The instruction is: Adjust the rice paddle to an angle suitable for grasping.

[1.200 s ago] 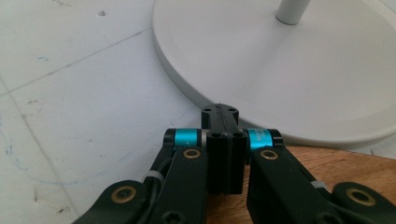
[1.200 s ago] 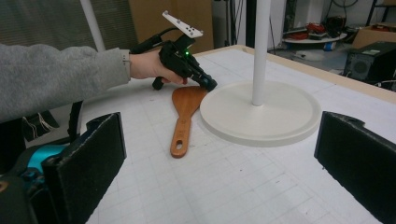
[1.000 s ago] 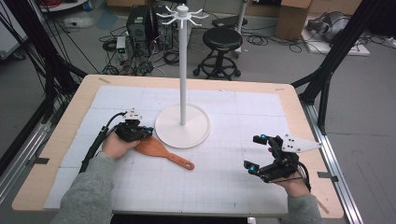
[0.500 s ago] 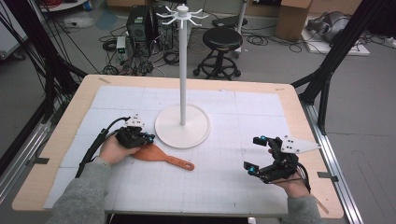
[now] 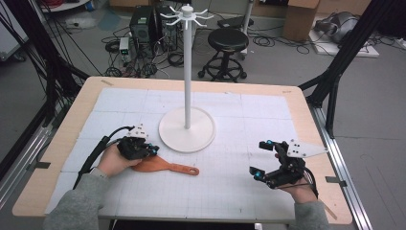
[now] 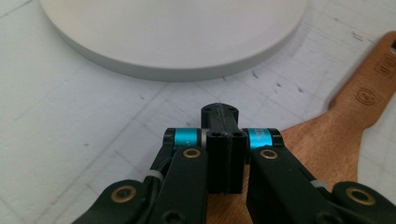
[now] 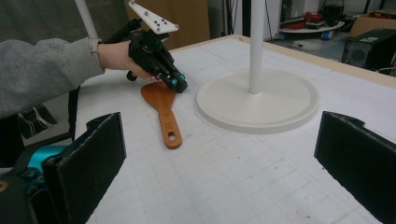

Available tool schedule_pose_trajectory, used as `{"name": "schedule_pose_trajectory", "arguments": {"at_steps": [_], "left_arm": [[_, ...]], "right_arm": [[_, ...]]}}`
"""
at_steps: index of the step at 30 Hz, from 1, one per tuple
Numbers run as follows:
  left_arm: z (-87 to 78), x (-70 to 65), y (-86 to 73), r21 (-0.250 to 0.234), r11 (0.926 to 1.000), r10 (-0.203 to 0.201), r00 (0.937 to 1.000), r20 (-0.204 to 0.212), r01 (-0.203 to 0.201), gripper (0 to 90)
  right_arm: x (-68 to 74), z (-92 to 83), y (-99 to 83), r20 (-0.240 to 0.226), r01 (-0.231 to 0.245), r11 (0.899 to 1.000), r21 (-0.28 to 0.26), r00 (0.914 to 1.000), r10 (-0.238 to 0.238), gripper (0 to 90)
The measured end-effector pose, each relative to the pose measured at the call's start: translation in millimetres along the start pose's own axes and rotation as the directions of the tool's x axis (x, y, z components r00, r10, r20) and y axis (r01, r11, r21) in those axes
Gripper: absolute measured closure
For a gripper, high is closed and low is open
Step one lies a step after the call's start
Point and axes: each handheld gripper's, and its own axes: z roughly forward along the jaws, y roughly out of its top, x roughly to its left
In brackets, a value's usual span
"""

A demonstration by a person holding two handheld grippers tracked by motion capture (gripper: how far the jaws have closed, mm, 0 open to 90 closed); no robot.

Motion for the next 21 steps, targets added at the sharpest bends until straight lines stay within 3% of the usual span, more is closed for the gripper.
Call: {"name": "schedule_pose_trajectory", "arguments": {"at_steps": [3, 7, 14, 17, 21], "left_arm": [[-2.9, -5.8, -2.9, 0.001, 0.9999, 0.013, 0.9998, 0.011, -0.013, 89.6], [-6.9, -7.8, -11.5, -0.03, 0.9995, -0.01, 0.9991, 0.04, 0.011, 89.6], [-15.0, -12.9, -18.7, -0.02, 0.9998, 0.006, 0.9983, 0.057, -0.005, 89.6], [-18.8, -15.3, -22.0, -0.015, 0.9999, -0.006, 0.9975, 0.07, 0.007, 89.6], [-23.2, -21.0, -23.5, 0.009, 0.9999, 0.013, 0.9974, 0.071, -0.014, 89.6]], "right_arm": [[0.0, 0.9, -0.3, -0.002, 0.0, 1.0, 0.006, 1.0, 0.0, 0.9], [-0.7, 3.0, -1.1, -0.003, 0.003, 1.0, 0.016, 1.0, -0.003, 0.9], [-0.1, 5.1, -1.3, -0.008, 0.005, 1.0, 0.025, 1.0, -0.005, 1.0], [-0.2, 5.5, -1.9, -0.009, 0.002, 1.0, 0.026, 1.0, -0.002, 0.9], [-0.5, 6.2, -2.9, -0.009, 0.004, 0.999, 0.036, 0.9999, -0.004, 0.9]]}}
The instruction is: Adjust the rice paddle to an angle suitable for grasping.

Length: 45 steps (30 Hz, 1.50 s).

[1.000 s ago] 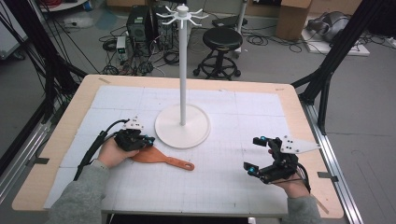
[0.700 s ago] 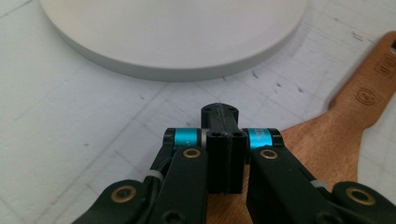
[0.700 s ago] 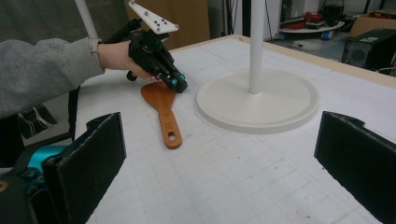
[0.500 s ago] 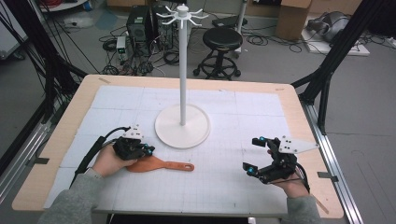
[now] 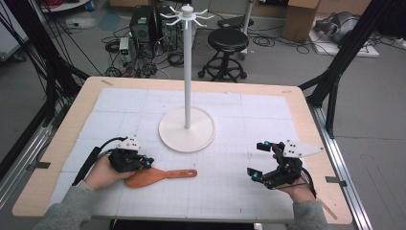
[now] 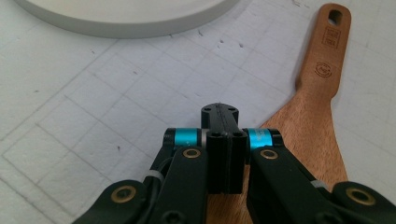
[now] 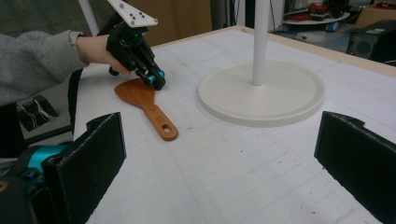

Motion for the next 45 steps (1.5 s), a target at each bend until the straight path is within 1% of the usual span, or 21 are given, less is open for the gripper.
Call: {"name": "schedule_pose_trajectory", "arguments": {"at_steps": [1, 2, 4, 6, 7, 11, 17, 19, 20, 21, 22, 23, 25, 28, 29, 30, 31, 34, 39, 43, 45], "left_arm": [[-0.6, -2.3, -0.3, 0.003, 1.0, 0.002, 1.0, -0.007, -0.002, 89.6], [-1.4, -3.8, -0.7, 0.008, 0.9999, 0.009, 1.0, -0.001, -0.009, 89.6], [-2.7, -6.8, -3.3, -0.001, 0.9999, 0.013, 0.9999, 0.002, -0.013, 89.6], [-5.4, -9.1, -7.9, -0.013, 0.9999, 0.004, 0.9999, 0.01, -0.004, 89.6], [-7.7, -11.1, -9.9, -0.01, 0.9999, 0.007, 0.9999, 0.011, -0.007, 89.6], [-10.9, -16.3, -13.2, -0.007, 0.9998, 0.02, 0.9997, 0.01, -0.02, 89.6], [-16.5, -25.5, -22.1, -0.023, 0.9997, 0.012, 0.9998, 0.013, -0.012, 89.6], [-17.3, -28.5, -23.1, -0.025, 0.9995, 0.018, 0.9998, 0.012, -0.018, 89.6], [-17.5, -29.1, -22.6, -0.023, 0.9993, 0.031, 0.9995, 0.006, -0.031, 89.6], [-17.1, -29.0, -22.0, -0.022, 0.9995, 0.025, 0.9996, 0.009, -0.025, 89.5], [-16.7, -28.2, -21.2, -0.021, 0.9993, 0.032, 0.9994, 0.015, -0.031, 89.4], [-16.3, -28.6, -20.3, -0.029, 0.999, 0.035, 0.9994, 0.003, -0.035, 89.1], [-17.1, -30.7, -16.3, -0.053, 0.9977, 0.042, 0.9991, 0.001, -0.042, 89.1], [-21.5, -39.5, -5.5, -0.115, 0.9906, 0.076, 0.997, 0.014, -0.074, 89.2], [-21.7, -42.3, -2.9, -0.126, 0.9889, 0.083, 0.9963, 0.021, -0.079, 89.2], [-20.3, -50.6, 2.6, -0.139, 0.9855, 0.104, 0.9937, 0.043, -0.097, 89.2], [-20.3, -50.6, 2.6, -0.139, 0.9855, 0.104, 0.9937, 0.043, -0.097, 89.2], [-12.7, -62.5, 8.4, -0.128, 0.9829, 0.141, 0.9877, 0.067, -0.132, 88.6], [1.3, -75.7, 14.6, -0.101, 0.9813, 0.175, 0.9788, 0.107, -0.164, 88.5], [7.0, -79.9, 16.5, -0.088, 0.9807, 0.185, 0.9748, 0.124, -0.175, 89.6], [9.3, -81.1, 16.6, -0.078, 0.981, 0.186, 0.9747, 0.123, -0.178, 89.6]], "right_arm": [[-0.3, 0.4, -0.2, 0.002, 0.004, 1.0, 0.0, 1.0, -0.004, 0.9], [-0.2, 0.5, -0.5, 0.003, -0.001, 1.0, 0.001, 1.0, 0.001, 1.0], [0.2, 0.7, -0.6, 0.0, -0.001, 1.0, 0.006, 1.0, 0.001, 0.9], [0.6, 0.7, -0.6, -0.002, -0.003, 1.0, 0.007, 1.0, 0.003, 1.0], [0.3, 0.8, -0.5, -0.001, 0.005, 1.0, 0.006, 1.0, -0.005, 0.9], [0.8, 0.7, -0.6, -0.002, -0.002, 1.0, 0.009, 1.0, 0.002, 0.9], [0.7, 0.6, -0.4, 0.0, 0.004, 1.0, 0.004, 1.0, -0.004, 0.9], [0.6, 0.5, -0.4, 0.002, 0.006, 1.0, 0.002, 1.0, -0.006, 1.0], [0.9, 0.4, -0.4, -0.001, 0.003, 1.0, 0.003, 1.0, -0.003, 1.0], [0.9, 0.5, -0.3, 0.0, 0.002, 1.0, 0.005, 1.0, -0.002, 1.0], [0.8, 0.8, -0.4, 0.0, 0.004, 1.0, 0.005, 1.0, -0.004, 1.0], [1.0, 1.1, -0.4, -0.001, 0.001, 1.0, 0.007, 1.0, -0.001, 0.9], [1.4, 1.9, -0.6, -0.005, 0.003, 1.0, 0.013, 1.0, -0.003, 1.0], [1.4, 3.3, -0.8, -0.006, 0.005, 1.0, 0.018, 1.0, -0.005, 0.9], [1.2, 3.4, -1.0, -0.005, 0.002, 1.0, 0.023, 1.0, -0.002, 1.0], [1.0, 3.3, -1.2, -0.003, 0.002, 1.0, 0.022, 1.0, -0.002, 1.0], [1.0, 3.3, -1.2, -0.003, 0.002, 1.0, 0.022, 1.0, -0.002, 1.0], [1.7, 3.5, -1.5, -0.005, 0.003, 1.0, 0.024, 1.0, -0.003, 1.0], [1.6, 2.4, -1.4, -0.001, 0.008, 1.0, 0.021, 1.0, -0.008, 1.0], [1.3, 2.0, -2.0, -0.003, 0.001, 1.0, 0.02, 1.0, -0.001, 0.9], [1.1, 2.4, -2.2, -0.002, 0.003, 1.0, 0.02, 1.0, -0.003, 1.0]]}}
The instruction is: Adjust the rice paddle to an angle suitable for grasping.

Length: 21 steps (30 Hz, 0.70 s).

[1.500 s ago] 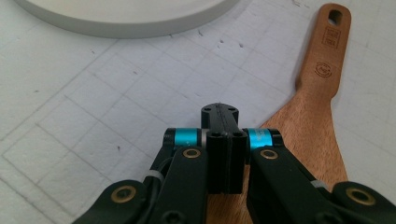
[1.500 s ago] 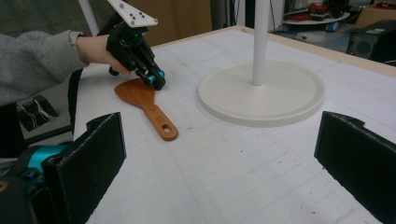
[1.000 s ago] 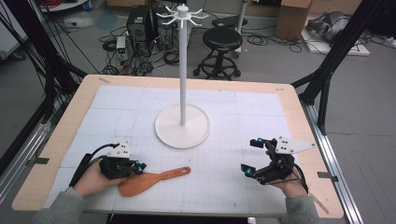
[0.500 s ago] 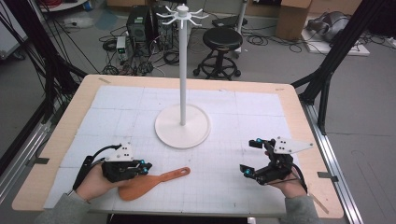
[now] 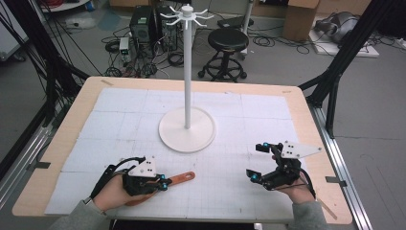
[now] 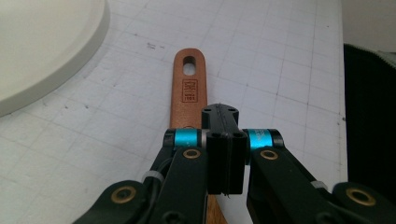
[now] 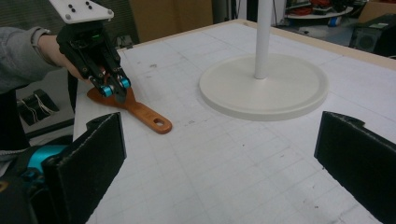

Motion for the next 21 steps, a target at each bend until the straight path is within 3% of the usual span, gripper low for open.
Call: {"name": "schedule_pose_trajectory", "arguments": {"at_steps": [7, 13, 21], "left_arm": [[9.4, -1.2, 1.2, 0.028, 0.9996, 0.003, 0.9999, 0.013, -0.003, 89.7], [18.8, -1.9, 1.1, 0.081, 0.9966, 0.008, 0.9998, 0.018, -0.009, 89.7], [12.7, 1.4, -3.2, 0.095, 0.9955, -0.001, 1.0, -0.004, 0.001, 89.7]], "right_arm": [[0.0, 0.8, -0.2, -0.001, 0.001, 1.0, 0.006, 1.0, -0.001, 1.0], [-0.3, 0.2, -0.9, -0.002, -0.011, 1.0, 0.003, 0.9999, 0.011, 1.0], [-0.8, -0.5, -1.6, 0.0, -0.007, 1.0, 0.0, 1.0, 0.007, 1.0]]}}
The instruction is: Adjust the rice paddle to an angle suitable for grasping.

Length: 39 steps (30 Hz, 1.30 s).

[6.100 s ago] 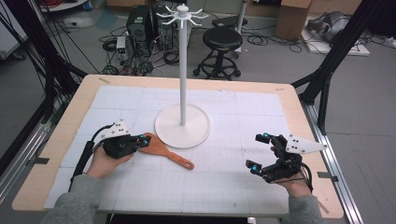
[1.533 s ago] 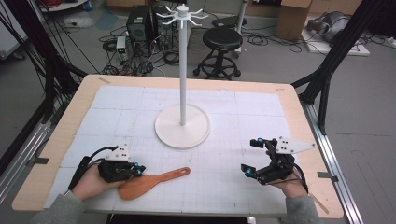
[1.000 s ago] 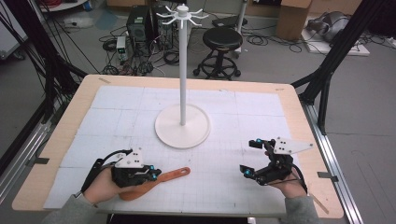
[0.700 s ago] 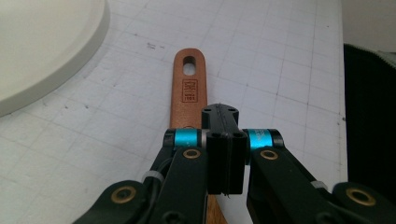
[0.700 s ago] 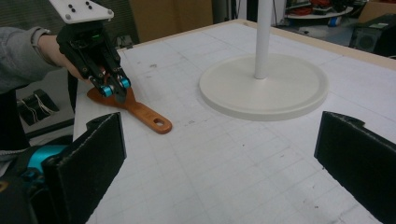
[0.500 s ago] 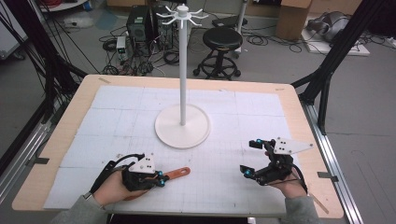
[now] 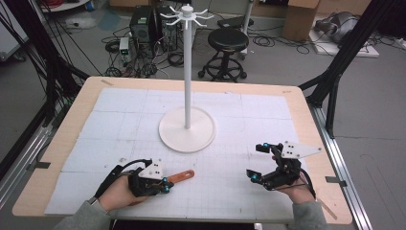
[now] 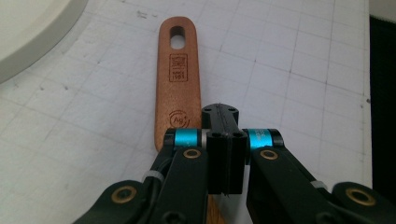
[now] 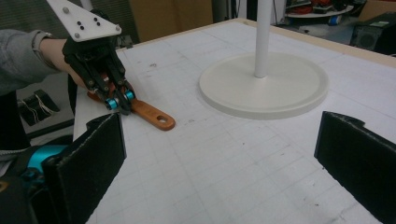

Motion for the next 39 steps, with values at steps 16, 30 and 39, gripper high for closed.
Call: {"name": "schedule_pose_trajectory", "arguments": {"at_steps": [16, 30, 39], "left_arm": [[-18.6, 11.5, -18.5, -0.004, 0.9988, -0.048, 0.9985, -0.026, 0.048, 89.8], [-34.7, 22.0, -34.1, -0.012, 0.9957, -0.092, 0.993, -0.073, 0.092, 89.8], [-47.3, 25.8, -47.2, -0.025, 0.9917, -0.128, 0.9868, -0.1, 0.126, 89.7]], "right_arm": [[-0.6, -1.7, -1.5, 0.006, -0.006, 1.0, -0.003, 1.0, 0.006, 1.0], [-0.2, -1.7, -1.8, 0.003, -0.007, 1.0, 0.005, 1.0, 0.007, 1.0], [-0.5, -1.3, -2.0, 0.004, -0.002, 1.0, 0.003, 1.0, 0.002, 1.0]]}}
